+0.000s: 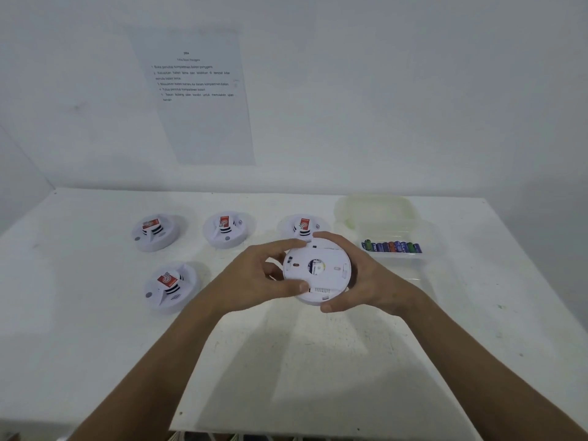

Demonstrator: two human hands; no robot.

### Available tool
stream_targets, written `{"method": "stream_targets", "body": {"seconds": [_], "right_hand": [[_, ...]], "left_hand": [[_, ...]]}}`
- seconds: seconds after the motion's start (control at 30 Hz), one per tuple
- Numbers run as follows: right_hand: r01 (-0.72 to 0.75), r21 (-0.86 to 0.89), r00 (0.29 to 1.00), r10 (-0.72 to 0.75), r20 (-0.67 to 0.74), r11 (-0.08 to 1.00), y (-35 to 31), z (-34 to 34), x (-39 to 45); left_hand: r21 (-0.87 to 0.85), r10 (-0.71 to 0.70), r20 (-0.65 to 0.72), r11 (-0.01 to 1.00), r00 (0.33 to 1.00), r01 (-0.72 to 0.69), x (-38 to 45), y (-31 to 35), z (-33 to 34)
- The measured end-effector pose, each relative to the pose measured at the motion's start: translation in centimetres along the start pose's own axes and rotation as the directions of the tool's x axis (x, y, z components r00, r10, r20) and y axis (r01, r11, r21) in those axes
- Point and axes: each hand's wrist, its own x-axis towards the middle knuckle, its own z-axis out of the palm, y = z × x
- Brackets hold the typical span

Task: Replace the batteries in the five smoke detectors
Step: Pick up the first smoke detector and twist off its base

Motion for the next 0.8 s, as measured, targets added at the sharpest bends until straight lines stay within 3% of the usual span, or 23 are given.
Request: {"method": "stream_targets", "body": {"seconds": [0.1,0.3,0.47,0.8], "right_hand": [[0.012,0.016,1.0,-0.012,0.001,1.0,-0.1,-0.1,0.1],[0.026,-0.173,0.997,-0.038,-0.068,0.985,0.1,0.0,0.7],[0.024,-0.135,0.994,-0.037,-0.1,0.991,0.8,-0.5,0.7],[-0.051,-0.164,0.997,0.059,0.043,0.985,0.3,-1.4,0.0]], "left_hand": [[0.013,-0.012,-0.057,1.0,0.998,0.013,0.7,0.2,-0.1],[0.106,0.016,-0.119,0.994,0.993,-0.003,1.1,-0.5,0.7],[0.166,0.036,-0.138,0.986,0.99,-0.013,1.2,-0.5,1.1],[0.112,0.014,0.01,0.994,1.0,-0.015,1.1,-0.2,0.8]]}}
